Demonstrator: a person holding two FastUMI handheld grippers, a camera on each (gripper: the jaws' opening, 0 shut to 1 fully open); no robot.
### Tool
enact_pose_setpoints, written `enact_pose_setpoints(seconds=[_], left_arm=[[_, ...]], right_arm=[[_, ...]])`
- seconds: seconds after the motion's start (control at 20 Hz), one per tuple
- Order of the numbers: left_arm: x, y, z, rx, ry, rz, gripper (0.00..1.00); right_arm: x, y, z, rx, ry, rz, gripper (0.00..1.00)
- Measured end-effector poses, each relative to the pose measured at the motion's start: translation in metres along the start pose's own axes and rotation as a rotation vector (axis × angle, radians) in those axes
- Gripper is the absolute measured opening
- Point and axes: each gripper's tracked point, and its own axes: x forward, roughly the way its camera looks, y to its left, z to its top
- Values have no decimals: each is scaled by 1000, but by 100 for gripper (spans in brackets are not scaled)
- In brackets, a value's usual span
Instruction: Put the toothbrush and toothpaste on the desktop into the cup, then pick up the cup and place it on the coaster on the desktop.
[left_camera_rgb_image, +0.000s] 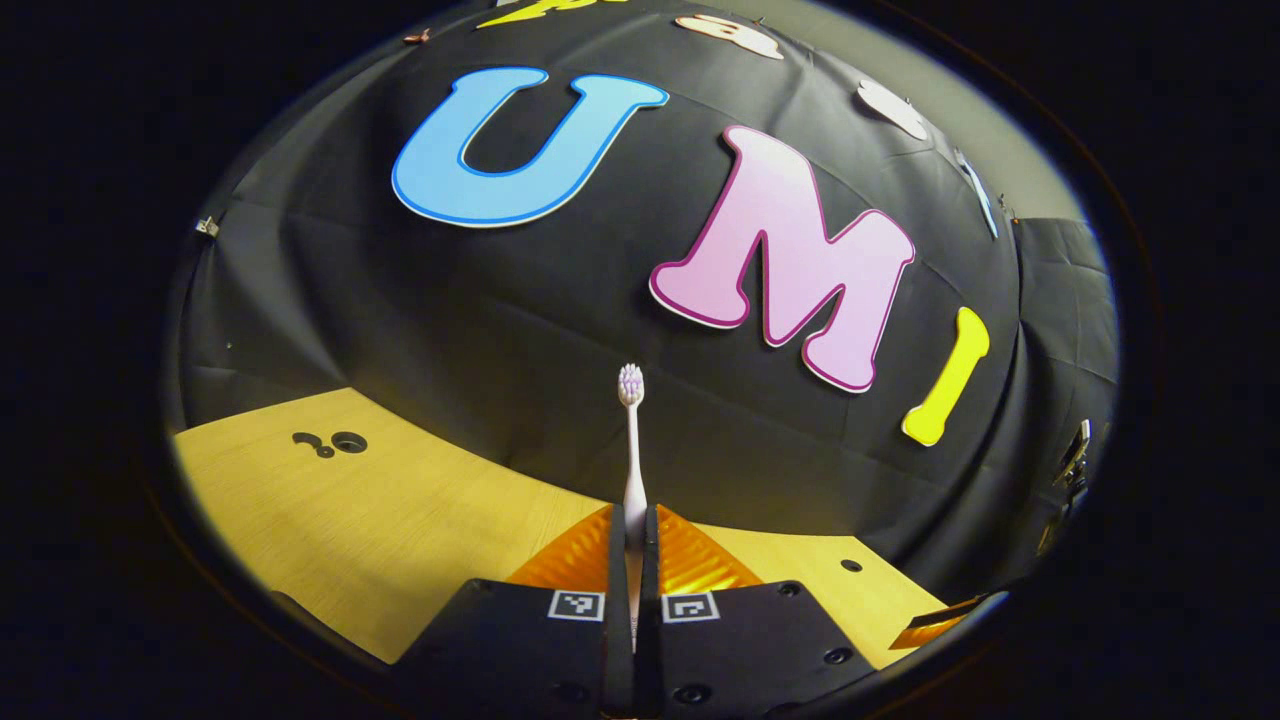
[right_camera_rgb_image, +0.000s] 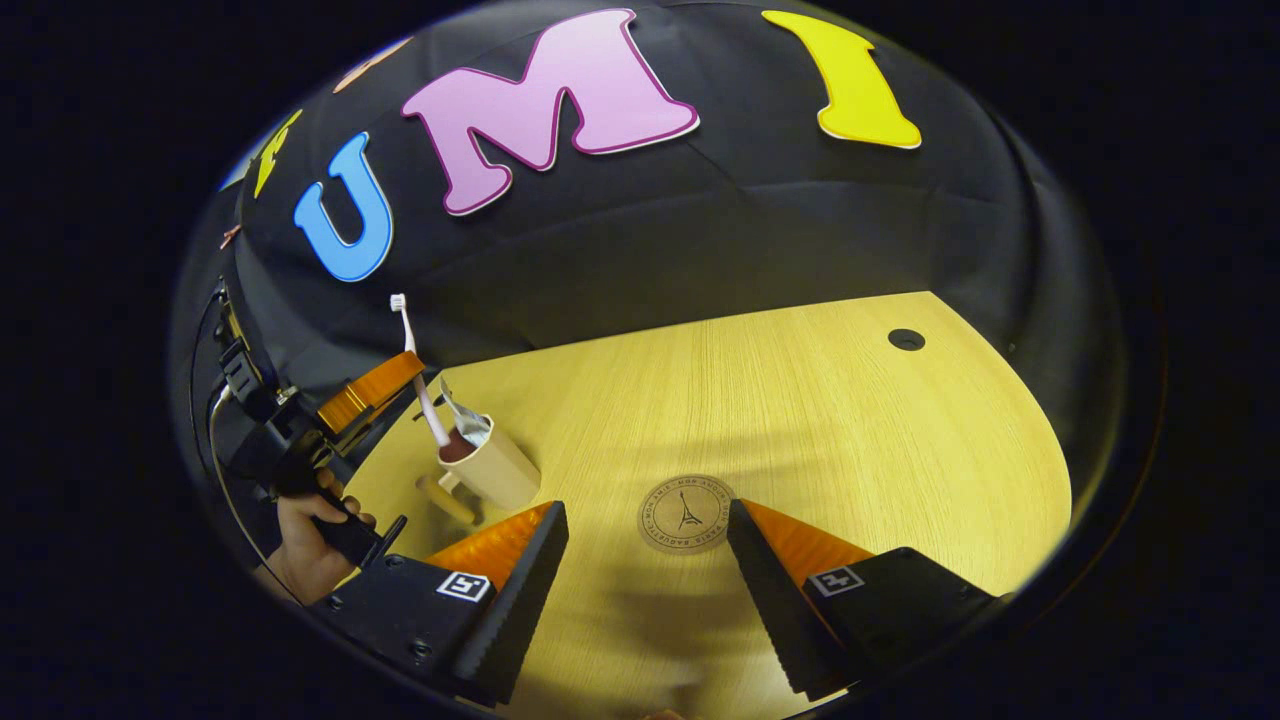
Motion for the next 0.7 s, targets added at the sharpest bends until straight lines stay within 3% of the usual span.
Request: enact_pose_setpoints(seconds=[0.3, 0.4, 0.45, 0.6, 0.7], left_arm=[[0, 5, -24, 56, 31, 0, 12], [-5, 2, -28, 67, 43, -6, 21], [-7, 2, -31, 75, 56, -7, 28], [-21, 1, -36, 93, 108, -11, 76], [-31, 1, -35, 132, 141, -10, 91]], right_arm=[[0, -9, -13, -22, 27, -30, 98], [0, -8, -17, -13, 31, -32, 99], [-1, -8, -17, -10, 29, -32, 98], [-6, -8, -13, -15, 14, -32, 98], [-10, -11, -11, -20, 7, -34, 98]])
